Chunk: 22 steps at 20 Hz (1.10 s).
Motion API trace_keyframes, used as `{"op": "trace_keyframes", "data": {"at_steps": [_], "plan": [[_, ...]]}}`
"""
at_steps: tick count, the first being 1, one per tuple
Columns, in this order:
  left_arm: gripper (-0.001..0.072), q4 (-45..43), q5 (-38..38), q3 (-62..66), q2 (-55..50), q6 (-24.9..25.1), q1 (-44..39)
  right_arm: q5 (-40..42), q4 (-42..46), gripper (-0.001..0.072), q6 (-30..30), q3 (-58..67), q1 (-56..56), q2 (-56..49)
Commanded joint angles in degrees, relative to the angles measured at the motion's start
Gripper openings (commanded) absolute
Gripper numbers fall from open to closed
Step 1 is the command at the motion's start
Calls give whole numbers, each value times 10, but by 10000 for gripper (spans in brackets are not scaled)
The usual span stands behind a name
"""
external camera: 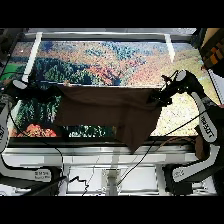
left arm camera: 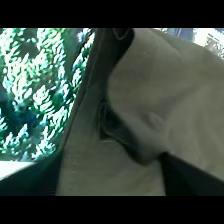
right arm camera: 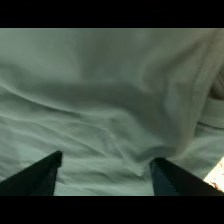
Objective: Fold the clothes and pants, and hang the long-sleeved shirts on hangers.
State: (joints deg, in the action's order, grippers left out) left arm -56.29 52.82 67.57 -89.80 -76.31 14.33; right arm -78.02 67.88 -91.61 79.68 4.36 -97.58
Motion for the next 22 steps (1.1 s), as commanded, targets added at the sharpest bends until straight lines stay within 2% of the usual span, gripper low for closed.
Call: {"op": "trace_keyframes", "data": {"at_steps": [1,2,5,7,9,10,11,12,14,16,17,18,19,20,22], "plan": [[707,-11,3,10,9,-4,0,-7,10,618,-2,28,-4,2],[706,-12,6,17,16,-3,1,-9,16,614,-2,46,-4,9],[697,-23,35,50,56,44,6,0,45,602,0,92,-4,63],[697,-50,73,69,93,44,21,-3,99,543,16,101,-4,123],[673,-101,134,71,140,43,47,-24,163,544,21,99,-4,196],[462,-125,166,71,162,53,65,-40,185,543,40,94,-4,231],[249,-126,179,65,184,96,86,-52,206,543,50,83,-4,267],[183,-102,170,49,213,112,117,-58,220,543,53,62,-4,309],[183,-39,159,-4,259,112,181,-68,231,542,58,1,-4,392],[186,-38,197,-70,276,136,233,-72,232,543,58,-92,-4,475],[245,-36,217,-106,276,159,252,-69,229,542,58,-147,-4,514],[400,-36,215,-139,275,164,261,-64,227,543,57,-193,-4,542],[584,-37,205,-174,275,164,263,-60,225,543,57,-232,-4,563],[668,-37,199,-203,275,175,263,-54,223,543,57,-268,-4,579],[665,-36,171,-257,274,200,263,-46,221,543,55,-299,-4,583]]}}
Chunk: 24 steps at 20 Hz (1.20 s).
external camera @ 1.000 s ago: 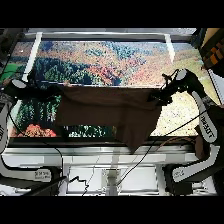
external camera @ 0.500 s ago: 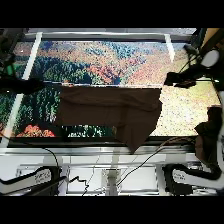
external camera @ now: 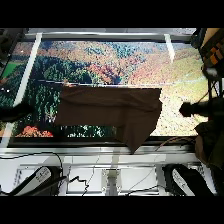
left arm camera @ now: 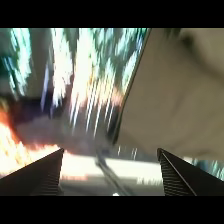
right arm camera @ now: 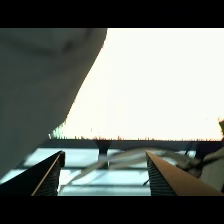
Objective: Fold the clothes and pants, and hang the long-sleeved shirts on hangers.
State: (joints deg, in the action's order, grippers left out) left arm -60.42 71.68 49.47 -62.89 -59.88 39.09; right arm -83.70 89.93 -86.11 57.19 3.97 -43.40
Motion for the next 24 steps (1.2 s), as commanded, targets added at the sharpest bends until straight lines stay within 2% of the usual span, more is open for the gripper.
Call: {"op": "trace_keyframes", "data": {"at_steps": [1,4,5,7,8,12,14,15,17,18,19,20,21,24], "plan": [[634,5,-31,-96,-1,43,15,22,-2,543,0,-81,0,40],[635,22,-36,-116,-45,53,15,71,-17,543,0,-82,0,41],[635,52,-36,-116,-64,66,15,89,-24,543,0,-82,0,41],[637,114,-37,-116,-98,129,10,117,-38,543,0,-82,0,40],[637,128,-43,-116,-113,142,5,125,-44,543,0,-82,0,41],[637,130,-86,-116,-157,148,-35,128,-47,543,-10,-82,0,41],[635,130,-97,-116,-169,171,-62,128,-47,543,-19,-82,0,41],[619,130,-113,-116,-173,173,-77,129,-47,543,-21,-82,0,40],[505,130,-152,-116,-176,173,-104,132,-40,543,-47,-82,0,40],[384,129,-163,-116,-176,173,-115,127,-40,542,-66,-82,0,40],[212,130,-167,-116,-176,173,-122,118,-40,488,-76,-82,0,41],[10,130,-168,-116,-176,173,-125,100,-41,244,-78,-83,0,40],[14,130,-168,-116,-176,175,-126,75,-47,16,-81,-87,0,41],[14,130,-168,-116,-176,175,-126,12,-149,21,-83,-147,-1,41]]}}
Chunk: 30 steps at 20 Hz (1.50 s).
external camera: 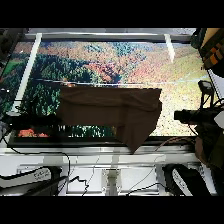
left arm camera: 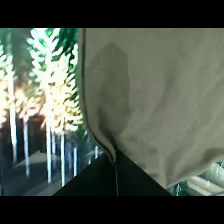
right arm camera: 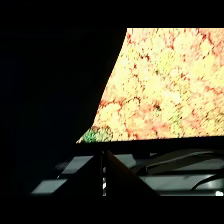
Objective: Fold the clothes and pants, and hang the long-sleeved shirts on hangers.
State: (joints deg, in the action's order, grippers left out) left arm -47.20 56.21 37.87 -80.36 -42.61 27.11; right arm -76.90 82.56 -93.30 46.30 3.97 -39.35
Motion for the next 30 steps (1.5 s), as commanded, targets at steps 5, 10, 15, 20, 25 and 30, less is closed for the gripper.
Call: {"op": "trace_keyframes", "data": {"at_steps": [5,10,15,20,25,30], "plan": [[14,23,-12,0,-1,2,-7,57,-133,336,-26,-174,-1,-4],[15,79,-12,0,-1,2,-7,110,-151,383,-35,-200,-1,-117],[15,83,-9,0,-1,2,-7,154,-236,374,110,-200,-1,-261],[14,83,-7,0,-1,2,-7,223,-254,303,148,-201,-1,-316],[15,83,-7,0,-1,2,-7,228,-325,48,210,-200,-1,-332],[14,83,81,26,13,2,-7,121,-317,13,243,-162,-1,-325]]}}
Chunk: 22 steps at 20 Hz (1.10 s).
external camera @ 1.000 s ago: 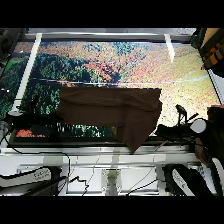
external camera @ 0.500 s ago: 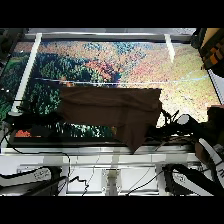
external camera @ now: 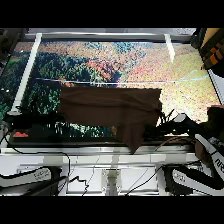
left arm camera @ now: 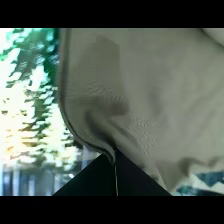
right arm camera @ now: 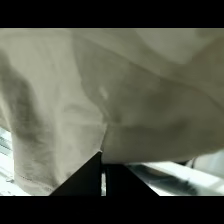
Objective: Fold the clothes and pants, and hang the long-sleeved shirts on hangers.
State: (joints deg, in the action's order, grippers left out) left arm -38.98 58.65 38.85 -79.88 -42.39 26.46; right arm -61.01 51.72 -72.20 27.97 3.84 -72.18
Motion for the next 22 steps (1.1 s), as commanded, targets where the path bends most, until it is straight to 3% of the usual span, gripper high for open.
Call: {"op": "trace_keyframes", "data": {"at_steps": [1,4,6,9,12,16,18,22], "plan": [[14,1,87,34,16,0,0,-62,-12,12,42,39,0,16],[14,23,121,90,52,1,0,-65,-21,12,43,107,1,81],[14,62,97,130,72,13,0,-11,-19,12,34,168,1,122],[14,193,-2,144,77,13,-16,168,-26,12,-71,235,0,130],[14,237,-148,144,75,13,-70,305,-26,12,-162,252,0,98],[13,241,-340,144,35,13,-165,418,-27,12,-236,251,0,0],[14,241,-396,144,-1,13,-205,458,-38,12,-284,253,0,-53],[14,245,-455,144,-60,13,-236,463,-52,13,-293,271,0,-113]]}}
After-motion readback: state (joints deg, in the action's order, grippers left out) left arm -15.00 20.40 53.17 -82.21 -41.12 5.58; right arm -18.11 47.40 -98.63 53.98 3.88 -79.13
